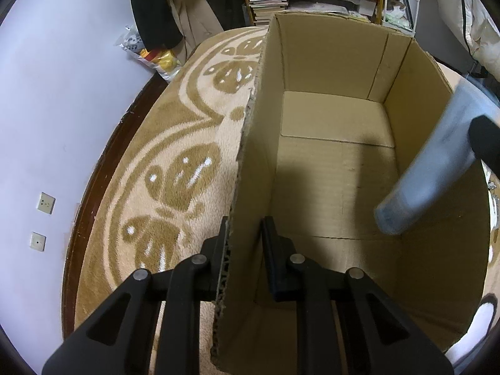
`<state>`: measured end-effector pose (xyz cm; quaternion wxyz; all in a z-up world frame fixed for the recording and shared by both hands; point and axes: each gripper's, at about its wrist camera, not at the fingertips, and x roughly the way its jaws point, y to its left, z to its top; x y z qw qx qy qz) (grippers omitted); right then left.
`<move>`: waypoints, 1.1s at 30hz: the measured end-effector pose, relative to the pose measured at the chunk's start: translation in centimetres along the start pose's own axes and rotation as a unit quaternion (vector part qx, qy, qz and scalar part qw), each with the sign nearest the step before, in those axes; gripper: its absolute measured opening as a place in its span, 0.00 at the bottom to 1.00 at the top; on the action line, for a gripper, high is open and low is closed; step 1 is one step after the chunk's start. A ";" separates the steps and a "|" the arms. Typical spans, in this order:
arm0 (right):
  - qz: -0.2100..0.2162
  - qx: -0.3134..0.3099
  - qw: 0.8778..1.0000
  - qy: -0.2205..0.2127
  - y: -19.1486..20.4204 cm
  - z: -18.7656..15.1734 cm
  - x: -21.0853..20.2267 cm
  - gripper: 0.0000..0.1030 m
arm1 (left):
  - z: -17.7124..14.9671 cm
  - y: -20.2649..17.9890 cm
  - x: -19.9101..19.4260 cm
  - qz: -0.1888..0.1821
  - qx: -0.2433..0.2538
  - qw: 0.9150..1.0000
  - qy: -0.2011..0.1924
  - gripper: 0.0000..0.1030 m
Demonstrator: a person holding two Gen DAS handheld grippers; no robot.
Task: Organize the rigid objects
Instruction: 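Carry the blue bottle into the box with the right tool and release, then grasp the key ring with the right tool and lift it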
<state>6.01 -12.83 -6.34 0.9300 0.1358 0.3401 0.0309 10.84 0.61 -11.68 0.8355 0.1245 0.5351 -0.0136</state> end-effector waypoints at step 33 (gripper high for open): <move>-0.080 0.033 0.995 0.059 -11.7 -1.3 3.4 0.82 | 0.2 1.1 -0.3 -0.024 -0.032 0.999 -0.008 0.18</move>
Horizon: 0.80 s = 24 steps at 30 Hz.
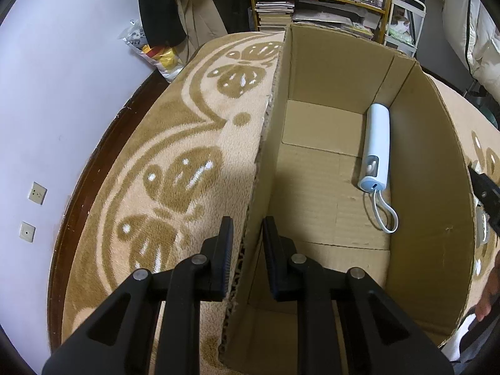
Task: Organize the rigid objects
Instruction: 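Grasp the key ring with the right tool and lift it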
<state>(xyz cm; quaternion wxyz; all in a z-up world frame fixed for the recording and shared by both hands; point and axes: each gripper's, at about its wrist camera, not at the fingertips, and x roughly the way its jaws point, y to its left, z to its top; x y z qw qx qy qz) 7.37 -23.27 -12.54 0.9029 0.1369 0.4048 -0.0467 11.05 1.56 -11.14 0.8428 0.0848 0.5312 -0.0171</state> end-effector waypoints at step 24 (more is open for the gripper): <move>-0.002 0.029 0.999 0.029 -1.3 -0.3 3.6 0.20 | -0.1 0.3 0.6 0.000 -0.001 1.000 0.009 0.18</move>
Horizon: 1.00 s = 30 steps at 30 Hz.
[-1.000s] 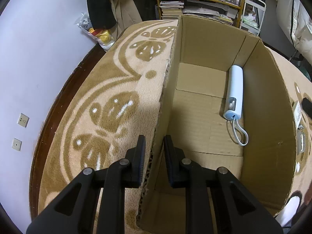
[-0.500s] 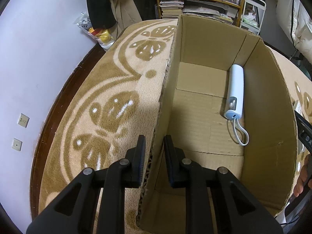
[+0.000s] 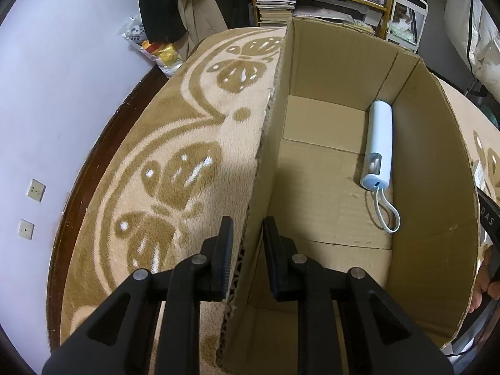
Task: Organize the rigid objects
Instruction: 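Grasp the key ring with the right tool and lift it, then drop the key ring into the box beside the bottle with the right tool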
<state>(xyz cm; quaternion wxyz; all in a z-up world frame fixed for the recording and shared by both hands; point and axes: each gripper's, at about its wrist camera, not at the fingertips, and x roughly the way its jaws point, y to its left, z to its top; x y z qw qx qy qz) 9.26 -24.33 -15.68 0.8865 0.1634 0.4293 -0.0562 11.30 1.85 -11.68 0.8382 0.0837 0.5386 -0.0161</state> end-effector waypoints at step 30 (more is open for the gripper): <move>0.071 -0.023 0.980 -0.186 7.3 2.9 -14.0 0.14 | -0.1 -0.5 -0.2 0.011 0.013 1.000 -0.005 0.18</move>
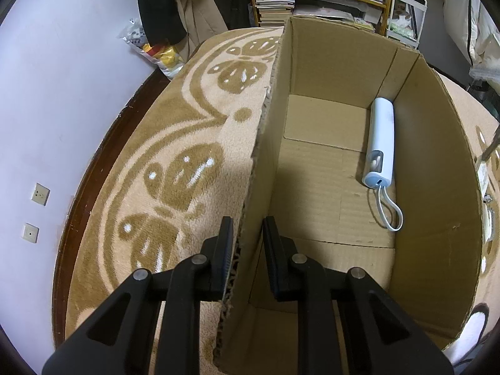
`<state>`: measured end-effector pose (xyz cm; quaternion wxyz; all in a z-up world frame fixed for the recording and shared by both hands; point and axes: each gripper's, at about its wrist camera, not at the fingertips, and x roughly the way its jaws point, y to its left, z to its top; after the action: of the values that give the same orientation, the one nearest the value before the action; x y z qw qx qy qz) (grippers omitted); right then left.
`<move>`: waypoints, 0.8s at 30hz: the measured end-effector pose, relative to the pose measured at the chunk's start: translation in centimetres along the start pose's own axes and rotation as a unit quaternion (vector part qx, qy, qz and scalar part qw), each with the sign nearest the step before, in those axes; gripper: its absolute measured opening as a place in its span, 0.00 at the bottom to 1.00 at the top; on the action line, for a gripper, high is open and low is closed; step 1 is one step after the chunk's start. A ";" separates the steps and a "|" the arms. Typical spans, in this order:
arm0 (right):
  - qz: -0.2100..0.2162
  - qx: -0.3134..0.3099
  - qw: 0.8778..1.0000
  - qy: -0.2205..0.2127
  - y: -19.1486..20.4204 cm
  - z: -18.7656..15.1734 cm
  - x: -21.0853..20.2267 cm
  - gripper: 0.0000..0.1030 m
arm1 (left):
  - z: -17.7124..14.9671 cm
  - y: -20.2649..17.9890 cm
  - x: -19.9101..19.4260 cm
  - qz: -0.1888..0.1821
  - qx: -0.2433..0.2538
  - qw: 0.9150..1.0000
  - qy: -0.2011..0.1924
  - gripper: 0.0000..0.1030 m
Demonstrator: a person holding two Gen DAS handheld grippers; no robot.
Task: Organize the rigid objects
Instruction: 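Drop the key ring into the box beside the bottle with the right tool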
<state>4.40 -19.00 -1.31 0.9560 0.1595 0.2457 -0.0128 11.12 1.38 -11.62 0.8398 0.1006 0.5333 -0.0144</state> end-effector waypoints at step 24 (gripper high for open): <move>0.014 -0.064 0.990 0.124 4.3 -4.5 4.7 0.15 | 0.1 0.4 0.2 -0.006 -0.004 1.000 0.003 0.19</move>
<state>6.87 -13.25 -5.95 0.9266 0.1017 0.3603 0.0361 11.33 1.74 -11.73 0.8382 0.0942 0.5368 -0.0174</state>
